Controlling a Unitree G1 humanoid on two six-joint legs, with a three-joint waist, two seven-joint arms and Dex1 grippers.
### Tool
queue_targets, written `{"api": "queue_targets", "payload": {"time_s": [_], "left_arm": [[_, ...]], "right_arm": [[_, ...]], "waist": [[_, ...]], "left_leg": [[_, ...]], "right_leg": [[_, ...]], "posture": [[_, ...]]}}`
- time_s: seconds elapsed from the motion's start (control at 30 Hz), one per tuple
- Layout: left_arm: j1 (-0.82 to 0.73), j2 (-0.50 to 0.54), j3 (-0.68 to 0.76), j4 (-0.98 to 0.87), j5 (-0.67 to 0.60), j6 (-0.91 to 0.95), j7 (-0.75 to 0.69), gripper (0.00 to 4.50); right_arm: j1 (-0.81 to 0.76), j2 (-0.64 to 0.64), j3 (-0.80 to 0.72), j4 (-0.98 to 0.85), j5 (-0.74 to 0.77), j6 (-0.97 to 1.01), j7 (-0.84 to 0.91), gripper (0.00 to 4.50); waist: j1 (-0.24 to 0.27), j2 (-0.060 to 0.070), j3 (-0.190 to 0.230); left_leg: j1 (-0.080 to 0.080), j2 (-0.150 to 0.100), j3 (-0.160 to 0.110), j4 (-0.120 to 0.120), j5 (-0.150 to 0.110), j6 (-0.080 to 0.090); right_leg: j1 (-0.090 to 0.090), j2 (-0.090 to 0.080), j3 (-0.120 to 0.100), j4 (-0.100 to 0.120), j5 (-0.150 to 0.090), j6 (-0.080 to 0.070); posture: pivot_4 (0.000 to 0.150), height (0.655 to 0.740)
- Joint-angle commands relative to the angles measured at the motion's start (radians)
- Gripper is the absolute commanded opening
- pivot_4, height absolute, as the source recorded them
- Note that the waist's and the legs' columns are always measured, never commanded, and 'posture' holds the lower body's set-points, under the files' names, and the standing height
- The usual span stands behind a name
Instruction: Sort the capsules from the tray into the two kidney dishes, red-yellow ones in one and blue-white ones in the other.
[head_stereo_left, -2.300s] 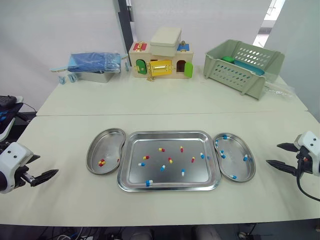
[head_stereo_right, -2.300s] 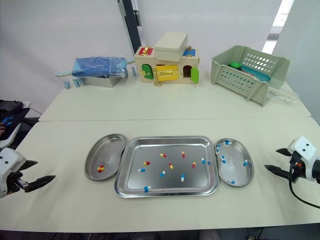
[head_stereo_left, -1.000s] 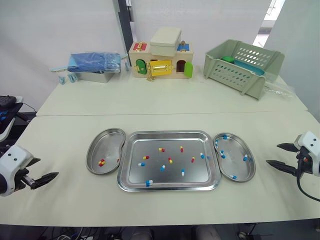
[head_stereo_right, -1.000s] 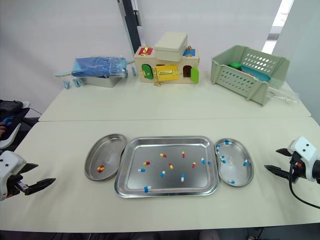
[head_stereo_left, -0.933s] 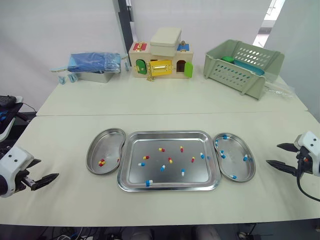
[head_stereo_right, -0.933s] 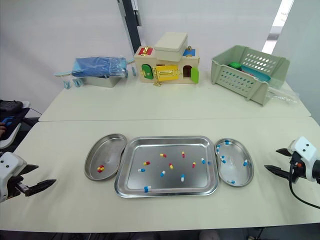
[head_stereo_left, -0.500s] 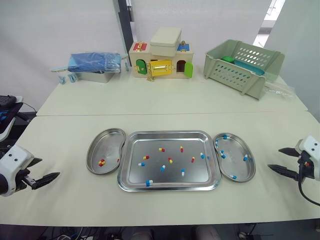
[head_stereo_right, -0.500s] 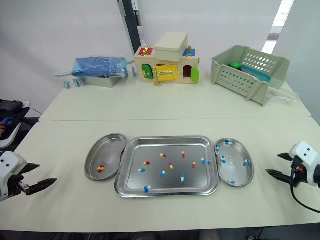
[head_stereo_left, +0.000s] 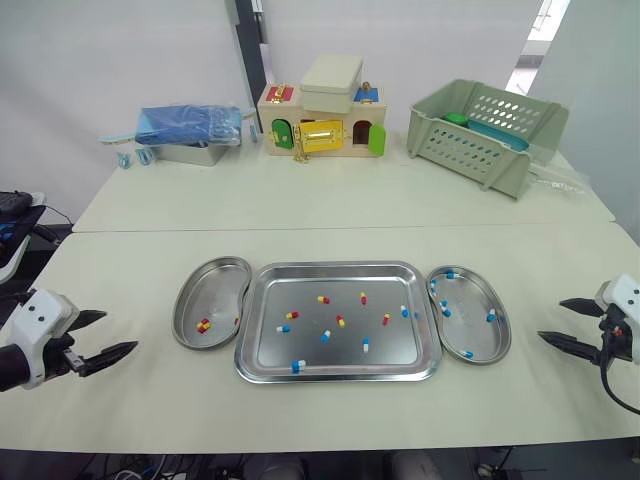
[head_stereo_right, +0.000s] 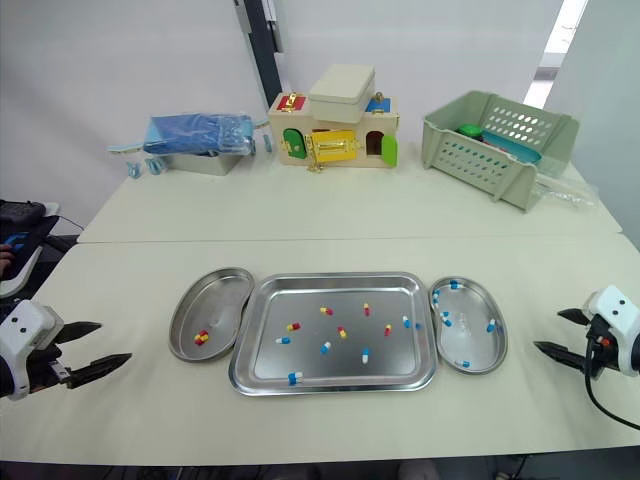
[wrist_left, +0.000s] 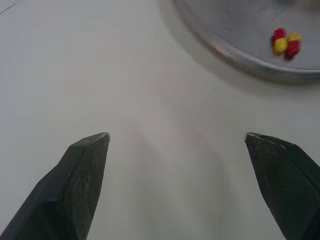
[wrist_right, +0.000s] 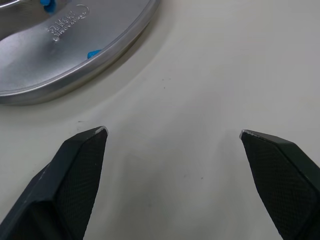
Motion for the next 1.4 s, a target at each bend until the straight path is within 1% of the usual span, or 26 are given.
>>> {"api": "queue_targets", "payload": {"time_s": [0.03, 0.17, 0.27, 0.3, 0.4, 0.47, 0.57, 0.63, 0.7, 0.83, 0.9, 0.93, 1.0, 1.07, 1.13, 1.2, 1.23, 1.3, 1.4], "left_arm": [[0.094, -0.033, 0.094, -0.185, -0.092, 0.030, -0.023, 4.47], [0.292, -0.177, 0.150, -0.496, -0.186, 0.036, 0.005, 4.47], [0.417, -0.271, 0.151, -0.655, -0.213, 0.037, 0.025, 4.47], [0.453, -0.302, 0.135, -0.672, -0.201, 0.001, 0.012, 4.47], [0.487, -0.395, 0.092, -0.673, -0.181, -0.097, 0.009, 4.47], [0.500, -0.484, 0.061, -0.692, -0.206, -0.144, 0.028, 4.47], [0.521, -0.596, 0.029, -0.704, -0.183, -0.240, 0.071, 4.47], [0.558, -0.662, -0.001, -0.711, -0.186, -0.315, 0.057, 4.47], [0.591, -0.704, -0.018, -0.707, -0.192, -0.359, 0.052, 4.47], [0.633, -0.719, -0.045, -0.698, -0.179, -0.400, 0.057, 4.47], [0.637, -0.717, -0.053, -0.699, -0.182, -0.407, 0.072, 4.47], [0.637, -0.714, -0.055, -0.700, -0.181, -0.408, 0.080, 4.47], [0.637, -0.706, -0.060, -0.700, -0.181, -0.411, 0.089, 4.47], [0.640, -0.697, -0.069, -0.695, -0.182, -0.421, 0.085, 4.47], [0.641, -0.691, -0.075, -0.690, -0.182, -0.427, 0.089, 4.47], [0.639, -0.690, -0.080, -0.688, -0.180, -0.430, 0.102, 4.47], [0.640, -0.689, -0.084, -0.687, -0.178, -0.432, 0.107, 4.47], [0.638, -0.686, -0.088, -0.683, -0.176, -0.436, 0.117, 4.47], [0.631, -0.683, -0.091, -0.686, -0.174, -0.435, 0.139, 4.47]], "right_arm": [[-0.009, -0.034, -0.035, -0.012, 0.007, -0.020, 0.015, 4.50], [-0.020, -0.047, -0.032, 0.016, 0.001, -0.035, 0.028, 4.50], [-0.035, -0.059, -0.025, 0.038, -0.002, -0.041, 0.040, 4.50], [-0.044, -0.062, -0.020, 0.045, -0.003, -0.040, 0.043, 4.50], [-0.075, -0.067, -0.002, 0.069, -0.012, -0.042, 0.051, 4.50], [-0.090, -0.077, 0.008, 0.079, -0.015, -0.037, 0.062, 4.50], [-0.084, -0.134, 0.008, 0.078, -0.021, -0.027, 0.109, 4.50], [-0.092, -0.182, -0.016, 0.020, 0.016, 0.031, 0.156, 4.50], [-0.097, -0.217, -0.032, -0.058, 0.056, 0.088, 0.194, 4.50], [-0.079, -0.285, -0.047, -0.314, 0.169, 0.316, 0.229, 4.50], [-0.125, -0.296, -0.034, -0.466, 0.261, 0.448, 0.195, 4.50], [-0.198, -0.282, -0.002, -0.554, 0.331, 0.513, 0.155, 4.50], [-0.313, -0.249, 0.052, -0.658, 0.419, 0.610, 0.094, 4.50], [-0.461, -0.170, 0.152, -0.724, 0.465, 0.702, 0.006, 4.50], [-0.610, -0.051, 0.276, -0.766, 0.470, 0.790, -0.093, 4.50], [-0.720, 0.112, 0.421, -0.791, 0.440, 0.845, -0.187, 4.50], [-0.747, 0.157, 0.456, -0.794, 0.433, 0.865, -0.214, 4.50], [-0.777, 0.246, 0.593, -0.786, 0.344, 0.847, -0.254, 4.50], [-0.814, 0.387, 0.728, -0.706, 0.251, 0.819, -0.313, 4.50]], "waist": [[0.000, 0.000, 0.000], [0.001, 0.000, 0.000], [0.004, -0.002, 0.001], [0.006, -0.002, 0.001], [0.012, -0.001, 0.000], [0.018, -0.001, 0.000], [0.028, -0.002, 0.001], [0.033, -0.001, 0.001], [0.034, -0.001, 0.001], [0.035, -0.002, 0.001], [0.036, -0.003, 0.002], [0.034, -0.003, 0.002], [0.031, -0.003, 0.003], [0.030, -0.008, 0.005], [0.032, -0.014, 0.007], [0.032, -0.016, 0.006], [0.030, -0.016, 0.006], [0.035, -0.016, 0.006], [0.043, -0.016, 0.006]], "left_leg": [[0.000, 0.000, 0.001, 0.000, 0.000, 0.000], [0.001, 0.000, 0.007, 0.000, 0.000, 0.000], [0.003, 0.000, 0.014, 0.000, -0.001, 0.002], [0.003, 0.000, 0.014, 0.001, -0.001, 0.002], [0.005, 0.000, 0.016, 0.001, -0.001, 0.002], [0.006, 0.000, 0.017, 0.001, -0.002, 0.003], [0.006, 0.000, 0.020, 0.001, -0.003, 0.005], [0.006, 0.000, 0.020, 0.001, -0.004, 0.006], [0.006, 0.000, 0.021, 0.002, -0.004, 0.006], [0.006, 0.001, 0.021, 0.002, -0.004, 0.007], [0.006, 0.001, 0.021, 0.002, -0.004, 0.007], [0.006, 0.001, 0.021, 0.002, -0.004, 0.007], [0.005, 0.002, 0.021, 0.001, -0.004, 0.007], [0.005, 0.002, 0.020, 0.001, -0.005, 0.007], [0.003, 0.002, 0.018, 0.002, -0.004, 0.006], [0.002, 0.002, 0.018, 0.002, -0.004, 0.006], [0.001, 0.002, 0.018, 0.002, -0.004, 0.006], [-0.003, 0.002, 0.017, 0.002, -0.004, 0.006], [-0.007, 0.001, 0.015, 0.002, -0.004, 0.006]], "right_leg": [[0.000, 0.000, 0.001, 0.000, 0.000, 0.000], [0.000, 0.000, 0.006, 0.000, 0.000, 0.000], [-0.001, 0.000, 0.012, -0.002, 0.001, 0.001], [-0.001, 0.000, 0.013, -0.002, 0.001, 0.001], [0.000, 0.000, 0.015, -0.001, 0.002, 0.001], [0.001, 0.000, 0.016, -0.001, 0.002, 0.001], [0.000, 0.000, 0.018, -0.003, 0.002, 0.002], [0.000, 0.000, 0.018, -0.003, 0.002, 0.002], [0.000, -0.001, 0.019, -0.003, 0.002, 0.002], [0.000, 0.001, 0.019, -0.003, 0.002, 0.002], [0.000, 0.001, 0.019, -0.003, 0.002, 0.002], [0.000, 0.001, 0.019, -0.004, 0.002, 0.002], [-0.002, 0.001, 0.019, -0.003, 0.002, 0.002], [-0.002, 0.001, 0.019, -0.004, 0.002, 0.002], [-0.002, 0.002, 0.017, -0.004, 0.002, 0.002], [-0.003, 0.002, 0.017, -0.005, 0.003, 0.002], [-0.004, 0.002, 0.017, -0.005, 0.003, 0.002], [-0.010, 0.002, 0.017, -0.003, 0.003, 0.002], [-0.014, 0.002, 0.016, -0.003, 0.003, 0.002]], "posture": [[0.150, 0.7400], [0.150, 0.7400], [0.150, 0.7400], [0.150, 0.7400], [0.150, 0.7400], [0.150, 0.7400], [0.150, 0.7400], [0.150, 0.7400], [0.150, 0.7400], [0.150, 0.7400], [0.150, 0.7400], [0.150, 0.7400], [0.150, 0.7400], [0.150, 0.7400], [0.150, 0.7400], [0.150, 0.7400], [0.150, 0.7400], [0.150, 0.7400], [0.150, 0.7400]]}}
